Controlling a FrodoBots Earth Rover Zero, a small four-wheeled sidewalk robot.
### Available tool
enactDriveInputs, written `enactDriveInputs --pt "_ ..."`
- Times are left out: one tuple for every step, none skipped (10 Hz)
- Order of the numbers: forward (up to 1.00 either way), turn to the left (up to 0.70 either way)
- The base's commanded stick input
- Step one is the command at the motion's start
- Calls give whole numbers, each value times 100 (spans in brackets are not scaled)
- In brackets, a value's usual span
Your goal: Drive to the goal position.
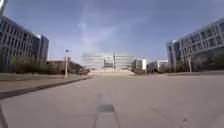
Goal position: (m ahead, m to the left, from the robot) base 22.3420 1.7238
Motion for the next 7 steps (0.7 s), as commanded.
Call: enactDriveInputs --pt "70 0" --pt "70 0" --pt "70 0" --pt "70 0" --pt "70 0" --pt "70 0" --pt "70 0"
